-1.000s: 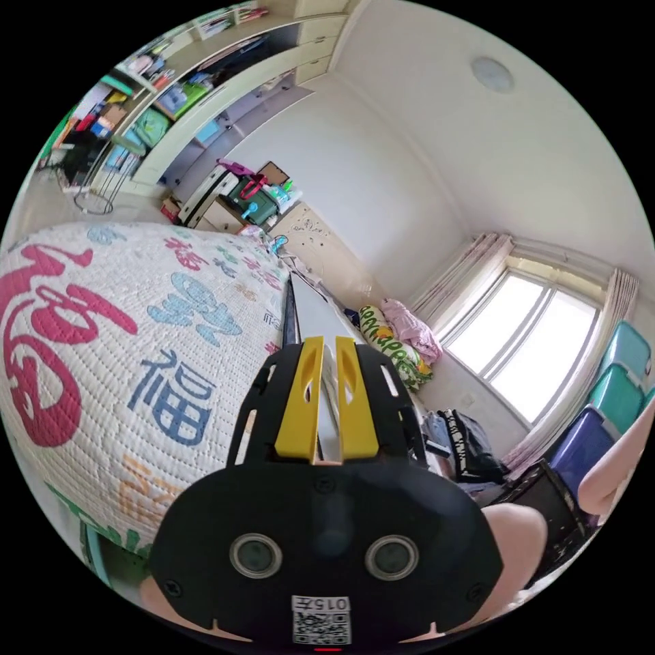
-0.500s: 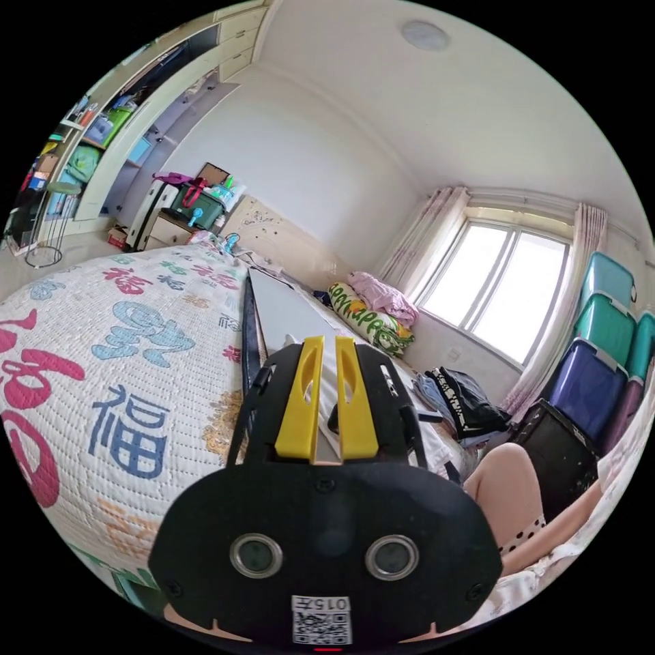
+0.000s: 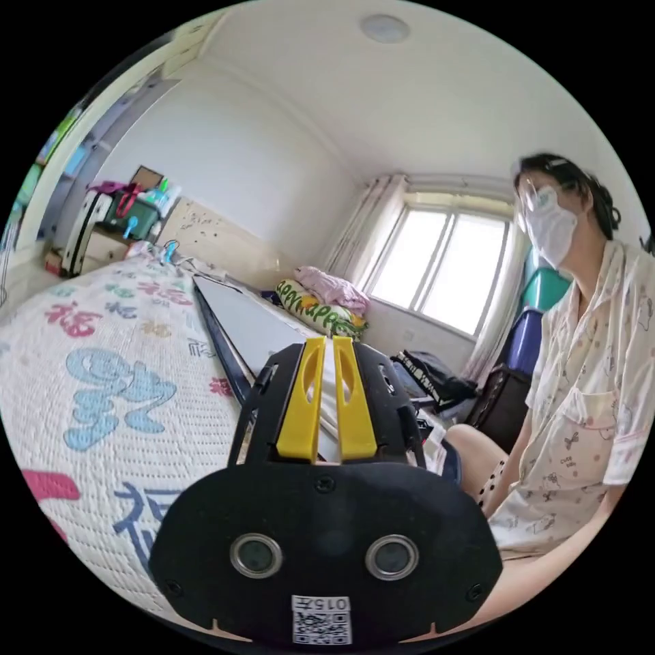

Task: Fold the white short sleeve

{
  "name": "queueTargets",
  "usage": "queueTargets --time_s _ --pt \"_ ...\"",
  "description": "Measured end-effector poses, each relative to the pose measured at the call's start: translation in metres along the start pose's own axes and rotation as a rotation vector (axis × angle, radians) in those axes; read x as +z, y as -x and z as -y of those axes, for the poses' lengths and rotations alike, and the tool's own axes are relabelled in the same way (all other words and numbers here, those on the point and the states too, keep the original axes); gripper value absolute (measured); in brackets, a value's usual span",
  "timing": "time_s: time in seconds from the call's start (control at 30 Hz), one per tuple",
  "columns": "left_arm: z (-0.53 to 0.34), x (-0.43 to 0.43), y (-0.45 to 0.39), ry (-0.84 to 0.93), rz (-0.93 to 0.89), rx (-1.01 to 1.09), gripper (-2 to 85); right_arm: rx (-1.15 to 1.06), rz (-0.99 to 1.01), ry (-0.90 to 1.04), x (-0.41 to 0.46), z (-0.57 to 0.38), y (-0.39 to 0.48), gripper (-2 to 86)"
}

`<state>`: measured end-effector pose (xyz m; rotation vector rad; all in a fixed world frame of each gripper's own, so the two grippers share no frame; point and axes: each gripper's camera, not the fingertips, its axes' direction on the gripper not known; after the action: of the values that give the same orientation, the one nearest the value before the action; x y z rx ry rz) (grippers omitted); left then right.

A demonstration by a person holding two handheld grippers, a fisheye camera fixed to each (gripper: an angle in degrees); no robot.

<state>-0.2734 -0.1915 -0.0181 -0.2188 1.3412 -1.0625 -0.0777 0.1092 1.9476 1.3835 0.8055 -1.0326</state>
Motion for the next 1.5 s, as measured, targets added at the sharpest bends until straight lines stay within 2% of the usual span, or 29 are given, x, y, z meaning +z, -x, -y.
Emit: queueTargets --time_s 0.07,0.17,0.3,0.4,0.6,0.77,0.9,1.13,1.33,1.5 --pt "-0.013 -0.018 0.018 -0.048 0.007 -0.069 -0.1 0.000 0.000 0.000 -0.008 0.003 -0.001 -1.0" --pt "-0.021 -0.051 0.015 -0.149 0.087 -0.063 -0.2 0.001 0.001 0.000 -0.018 0.006 -0.003 -1.0" --pt "-0.033 -0.084 -0.011 -0.296 -0.016 -0.004 -0.3 0.001 0.001 0.000 -0.032 0.011 -0.006 -1.0" --pt "-0.053 -0.103 -0.035 -0.341 0.075 -0.084 -0.4 0.002 0.002 0.000 -0.045 0.015 -0.009 -1.0" --pt "-0.060 -0.108 -0.066 -0.425 -0.018 -0.113 -0.5 0.003 0.003 0.001 -0.071 0.022 -0.016 -1.0" --pt "-0.033 -0.112 -0.091 -0.256 0.050 0.024 -0.2 0.005 0.005 0.001 -0.097 0.028 -0.024 -1.0" --pt "-0.026 -0.117 -0.077 -0.242 0.035 -0.025 2.7 0.006 0.006 0.001 -0.115 0.031 -0.030 -1.0" --pt "-0.015 -0.116 -0.090 -0.254 0.185 -0.010 5.0 0.008 0.008 0.001 -0.152 0.033 -0.047 -1.0" --pt "-0.004 -0.096 -0.061 -0.224 0.134 -0.103 5.1 0.010 0.010 0.001 -0.181 0.029 -0.064 -1.0" --pt "0.013 -0.084 -0.048 -0.146 0.170 -0.135 5.2 0.007 0.017 -0.003 -0.202 0.021 -0.080 -0.7"
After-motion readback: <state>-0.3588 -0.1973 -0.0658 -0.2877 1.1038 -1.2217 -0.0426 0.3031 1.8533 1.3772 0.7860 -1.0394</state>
